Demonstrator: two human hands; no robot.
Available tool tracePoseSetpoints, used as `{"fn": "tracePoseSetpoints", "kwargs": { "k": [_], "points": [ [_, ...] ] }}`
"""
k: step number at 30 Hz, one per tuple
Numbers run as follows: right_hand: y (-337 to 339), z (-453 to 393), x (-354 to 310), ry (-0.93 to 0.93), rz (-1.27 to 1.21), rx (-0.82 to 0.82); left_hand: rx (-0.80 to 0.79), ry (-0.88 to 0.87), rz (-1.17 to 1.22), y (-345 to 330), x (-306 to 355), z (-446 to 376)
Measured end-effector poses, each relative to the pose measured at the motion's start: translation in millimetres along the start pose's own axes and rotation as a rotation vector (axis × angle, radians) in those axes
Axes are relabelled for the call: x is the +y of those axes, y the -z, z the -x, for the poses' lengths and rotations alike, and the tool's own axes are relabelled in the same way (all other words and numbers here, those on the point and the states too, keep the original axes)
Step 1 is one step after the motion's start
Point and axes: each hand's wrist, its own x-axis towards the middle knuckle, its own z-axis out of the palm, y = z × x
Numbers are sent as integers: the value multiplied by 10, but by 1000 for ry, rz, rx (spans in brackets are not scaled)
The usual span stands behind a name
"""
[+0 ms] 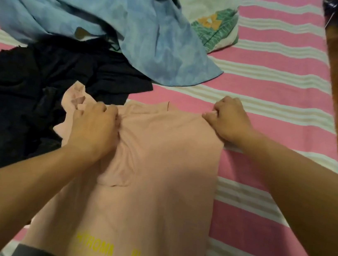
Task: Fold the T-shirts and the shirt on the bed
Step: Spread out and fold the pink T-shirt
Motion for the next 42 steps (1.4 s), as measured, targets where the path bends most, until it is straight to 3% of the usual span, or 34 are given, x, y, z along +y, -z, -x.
{"fn": "tracePoseSetpoints", "kwargs": {
  "k": [3, 4, 6, 7, 10, 11, 13, 15, 17, 22, 24, 27, 30, 33, 36, 40, 42],
  "points": [
    [-5, 21, -49, -75, 93, 77, 171, 17, 158, 108, 186, 336],
    [19, 65, -96, -106, 98, 148, 164, 31, 262, 163, 260, 520],
    [41, 233, -226, -50, 130, 300, 5, 144, 478, 228, 349, 943],
    [30, 377, -308, 64, 134, 352, -108, 228, 540, 207, 357, 1161],
    [-211, 870, -346, 482, 237, 217, -401, 348, 550, 20, 310, 1773],
    [-286, 977, -268, 459, 285, 89, -465, 365, 566, -34, 301, 1938],
    [-314, 1041, -69, 213, 341, -139, -527, 330, 541, -142, 294, 2218],
    [-305, 983, 72, 63, 344, -245, -565, 243, 399, -200, 300, 2396],
    [-285, 913, 30, 28, 304, -271, -568, 260, 377, -224, 250, 2495],
    [-360, 1478, -321, -144, 82, -139, -498, 525, 701, -41, 204, 2721],
    [-359, 2087, -477, -188, -72, -38, -577, 550, 673, 22, 184, 2956],
    [-332, 3255, -791, -310, -307, 67, -831, 556, 559, 27, 63, 3482],
    [-393, 4425, -1099, -601, -605, -156, -981, 516, 552, 54, -68, 3952],
    [-516, 5070, -1350, -831, -770, -414, -1010, 498, 517, 132, -150, 4187],
    [-615, 5221, -1495, -886, -847, -474, -976, 527, 498, 158, -228, 4271],
    [-699, 5198, -1494, -886, -738, -629, -985, 557, 496, 143, -312, 4302],
    [-678, 5219, -1477, -883, -687, -621, -994, 548, 493, 116, -341, 4319]
  ]
}}
